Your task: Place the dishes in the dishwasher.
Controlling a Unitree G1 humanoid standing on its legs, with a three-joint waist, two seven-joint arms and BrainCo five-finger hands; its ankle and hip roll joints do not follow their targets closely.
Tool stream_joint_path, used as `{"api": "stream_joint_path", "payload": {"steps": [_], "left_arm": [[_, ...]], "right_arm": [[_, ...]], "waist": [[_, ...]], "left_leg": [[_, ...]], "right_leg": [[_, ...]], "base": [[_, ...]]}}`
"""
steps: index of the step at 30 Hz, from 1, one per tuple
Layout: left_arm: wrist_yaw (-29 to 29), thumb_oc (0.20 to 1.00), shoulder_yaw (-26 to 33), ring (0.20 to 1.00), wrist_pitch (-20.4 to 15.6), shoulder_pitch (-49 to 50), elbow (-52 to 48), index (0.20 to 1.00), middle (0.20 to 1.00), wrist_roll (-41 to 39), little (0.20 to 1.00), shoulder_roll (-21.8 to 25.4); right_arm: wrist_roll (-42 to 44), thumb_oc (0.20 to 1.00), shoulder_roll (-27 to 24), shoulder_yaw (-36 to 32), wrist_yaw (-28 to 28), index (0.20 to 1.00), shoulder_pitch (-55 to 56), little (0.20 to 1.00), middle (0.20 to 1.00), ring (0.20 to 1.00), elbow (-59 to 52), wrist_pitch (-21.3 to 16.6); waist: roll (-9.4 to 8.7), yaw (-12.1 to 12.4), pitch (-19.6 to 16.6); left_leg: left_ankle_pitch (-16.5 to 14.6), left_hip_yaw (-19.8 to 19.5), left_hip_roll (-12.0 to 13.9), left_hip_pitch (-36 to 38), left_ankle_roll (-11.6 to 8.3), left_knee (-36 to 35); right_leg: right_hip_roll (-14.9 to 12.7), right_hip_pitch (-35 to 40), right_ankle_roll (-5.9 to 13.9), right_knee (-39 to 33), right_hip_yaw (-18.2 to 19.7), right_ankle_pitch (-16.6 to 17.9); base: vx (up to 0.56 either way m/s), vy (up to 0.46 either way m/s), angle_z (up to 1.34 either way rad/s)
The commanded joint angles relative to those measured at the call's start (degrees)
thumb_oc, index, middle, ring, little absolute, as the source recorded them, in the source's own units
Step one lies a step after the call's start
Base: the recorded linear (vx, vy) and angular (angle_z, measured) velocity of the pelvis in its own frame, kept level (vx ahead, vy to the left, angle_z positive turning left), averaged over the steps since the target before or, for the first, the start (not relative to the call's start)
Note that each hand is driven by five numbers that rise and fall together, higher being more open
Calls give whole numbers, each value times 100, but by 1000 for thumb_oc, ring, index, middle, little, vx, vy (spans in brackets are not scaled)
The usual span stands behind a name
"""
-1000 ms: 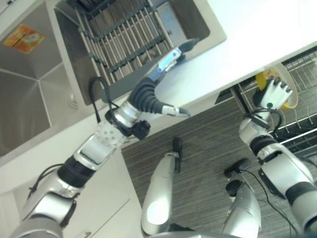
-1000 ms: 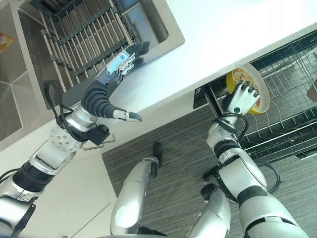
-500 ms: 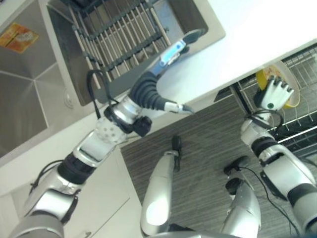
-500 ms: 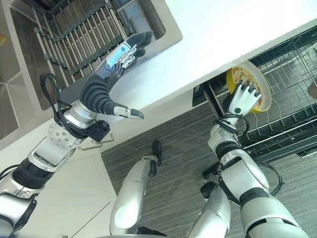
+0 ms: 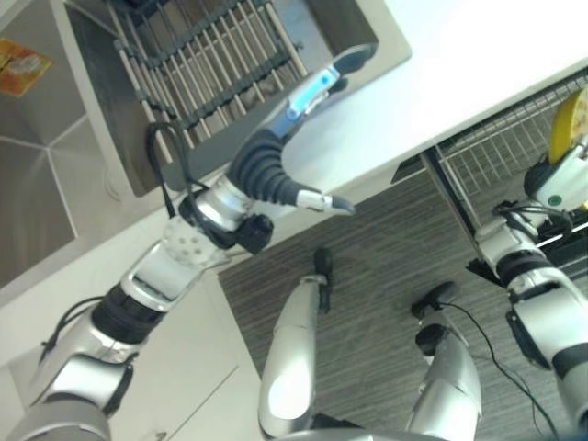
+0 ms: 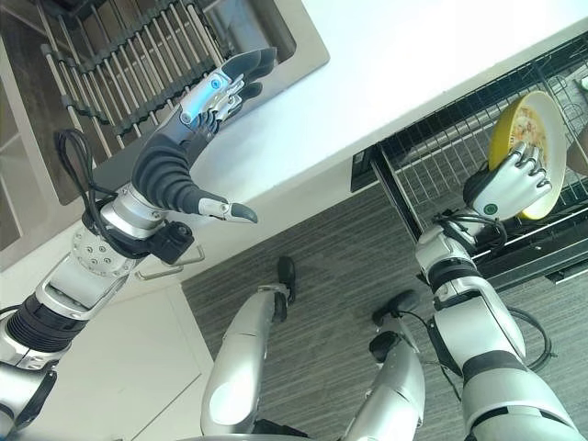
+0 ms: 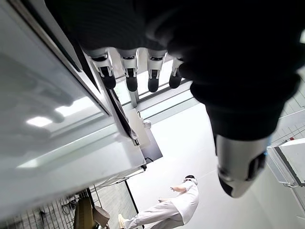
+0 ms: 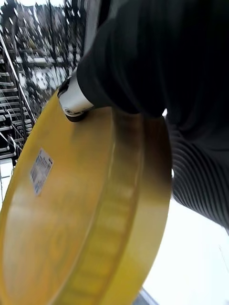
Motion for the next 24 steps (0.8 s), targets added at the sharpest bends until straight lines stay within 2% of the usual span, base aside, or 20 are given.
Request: {"api": "stream_joint_path", "payload": {"steps": [1, 3, 4, 5, 7, 8, 10, 13, 17, 19, 22, 24], "left_arm": [[52, 1000, -543, 1000, 294, 477, 698, 1000, 1000, -6, 1000, -319], [20, 1000, -533, 1000, 287, 505, 690, 1000, 1000, 33, 1000, -336], [-1, 1000, -523, 1000, 289, 506, 672, 1000, 1000, 36, 1000, -318], [-1, 1000, -523, 1000, 283, 508, 671, 1000, 1000, 47, 1000, -319], [19, 1000, -523, 1000, 279, 472, 679, 1000, 1000, 24, 1000, -290], [-49, 1000, -473, 1000, 319, 462, 693, 1000, 1000, -43, 1000, -300], [-75, 1000, -485, 1000, 345, 446, 699, 1000, 1000, -67, 1000, -299], [-164, 1000, -488, 1000, 347, 434, 742, 1000, 1000, -102, 1000, -326], [-152, 1000, -561, 1000, 355, 366, 789, 1000, 1000, -79, 1000, -370], [-97, 1000, -589, 1000, 397, 328, 799, 1000, 1000, -41, 1000, -423], [-40, 1000, -617, 1000, 450, 290, 815, 1000, 1000, 6, 1000, -485], [-83, 1000, -606, 1000, 477, 257, 839, 1000, 1000, 14, 1000, -525]], "right_arm": [[-284, 200, -215, 177, -533, 200, -403, 200, 200, 200, -216, -6], [-112, 200, -216, 171, -499, 200, -388, 200, 200, 200, -204, -21], [6, 573, -229, 161, -255, 573, -386, 573, 573, 573, -165, -67], [33, 1000, -233, 173, -148, 1000, -378, 1000, 1000, 1000, -136, -79], [-27, 1000, -230, 232, 123, 1000, -411, 1000, 1000, 1000, -61, -142], [-275, 1000, -178, 350, 574, 1000, -473, 1000, 1000, 1000, -66, -249], [-440, 1000, -156, 463, 741, 1000, -494, 1000, 1000, 1000, -93, -234], [-532, 1000, -73, 681, 1273, 1000, -519, 1000, 1000, 1000, -151, -352], [-174, 1000, 69, 832, 1656, 1000, -433, 1000, 1000, 1000, -174, -642], [-83, 1000, 174, 829, 1747, 1000, -382, 1000, 1000, 1000, -188, -654], [-442, 1000, 287, 883, 1865, 1000, -356, 1000, 1000, 1000, -245, -691], [-280, 1000, 386, 944, 2193, 1000, -405, 1000, 1000, 1000, -271, -703]], "waist": [[196, 98, 363], [208, 99, 363], [214, 101, 363], [220, 106, 363], [223, 124, 363], [223, 149, 363], [217, 159, 363], [208, 172, 363], [211, 163, 363], [219, 154, 363], [231, 144, 363], [241, 159, 363]], "left_leg": [[84, 27, -287, 258, -5, -590], [90, 41, -276, 250, -9, -590], [93, 45, -278, 245, -12, -593], [96, 44, -278, 241, -9, -600], [98, 22, -295, 212, -9, -603], [108, 15, -287, 185, -13, -604], [114, -3, -294, 172, -14, -610], [130, -6, -277, 135, -20, -606], [150, -5, -267, 76, -19, -620], [167, -2, -269, 66, -21, -655], [192, -18, -285, 52, -12, -690], [222, -13, -292, 74, -18, -729]], "right_leg": [[224, 84, 596, 1276, 61, -1179], [212, 80, 595, 1293, 58, -1197], [206, 79, 595, 1302, 57, -1209], [205, 77, 589, 1309, 57, -1216], [200, 65, 590, 1308, 50, -1218], [177, 52, 598, 1304, 35, -1203], [172, 47, 604, 1301, 21, -1198], [144, 24, 606, 1318, -15, -1190], [127, -25, 605, 1330, -33, -1185], [129, -47, 607, 1328, -32, -1182], [135, -86, 614, 1333, -6, -1163], [126, -67, 620, 1317, -19, -1149]], "base": [[-10, 33, -3], [-9, 32, -3], [0, 0, 0], [0, 0, 0], [0, 0, 0], [0, 0, 0], [0, 0, 0], [0, 0, 0], [0, 0, 0], [0, 0, 0], [0, 0, 0], [0, 0, 0]]}}
